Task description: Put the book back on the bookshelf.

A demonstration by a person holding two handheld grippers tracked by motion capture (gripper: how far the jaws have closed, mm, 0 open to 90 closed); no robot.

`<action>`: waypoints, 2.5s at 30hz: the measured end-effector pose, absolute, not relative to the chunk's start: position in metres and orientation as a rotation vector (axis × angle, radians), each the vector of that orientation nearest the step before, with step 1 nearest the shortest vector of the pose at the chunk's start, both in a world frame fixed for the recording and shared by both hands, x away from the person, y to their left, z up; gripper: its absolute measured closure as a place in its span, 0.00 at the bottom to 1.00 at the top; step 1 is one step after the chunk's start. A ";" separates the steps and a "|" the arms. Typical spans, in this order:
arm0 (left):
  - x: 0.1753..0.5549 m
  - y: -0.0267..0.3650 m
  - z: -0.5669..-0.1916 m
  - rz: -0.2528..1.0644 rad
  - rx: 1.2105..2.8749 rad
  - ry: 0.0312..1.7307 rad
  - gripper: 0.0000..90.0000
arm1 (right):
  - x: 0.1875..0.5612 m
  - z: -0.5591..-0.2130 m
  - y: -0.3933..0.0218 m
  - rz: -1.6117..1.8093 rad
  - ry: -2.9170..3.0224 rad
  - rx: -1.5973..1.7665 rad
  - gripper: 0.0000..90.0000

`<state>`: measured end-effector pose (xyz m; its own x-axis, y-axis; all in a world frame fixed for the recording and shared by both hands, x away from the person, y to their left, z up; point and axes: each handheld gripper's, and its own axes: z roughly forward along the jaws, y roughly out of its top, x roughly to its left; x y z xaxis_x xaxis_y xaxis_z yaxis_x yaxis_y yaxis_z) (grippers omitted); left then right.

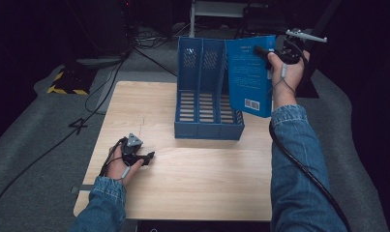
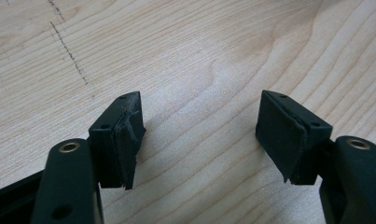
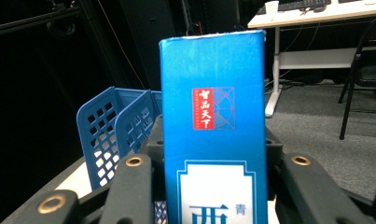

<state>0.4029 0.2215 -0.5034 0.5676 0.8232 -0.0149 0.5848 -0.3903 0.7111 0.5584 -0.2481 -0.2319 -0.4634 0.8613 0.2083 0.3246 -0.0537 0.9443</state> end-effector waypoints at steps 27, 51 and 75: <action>0.403 0.221 -0.504 0.447 2.112 1.128 0.36 | 0.583 -0.264 -0.203 1.631 1.713 1.218 0.66; 0.403 0.220 -0.503 0.439 2.115 1.131 0.36 | 0.584 -0.312 -0.185 1.486 1.788 1.243 0.65; 0.398 0.220 -0.504 0.445 2.115 1.124 0.36 | 0.597 -0.291 -0.159 1.003 1.942 1.435 0.67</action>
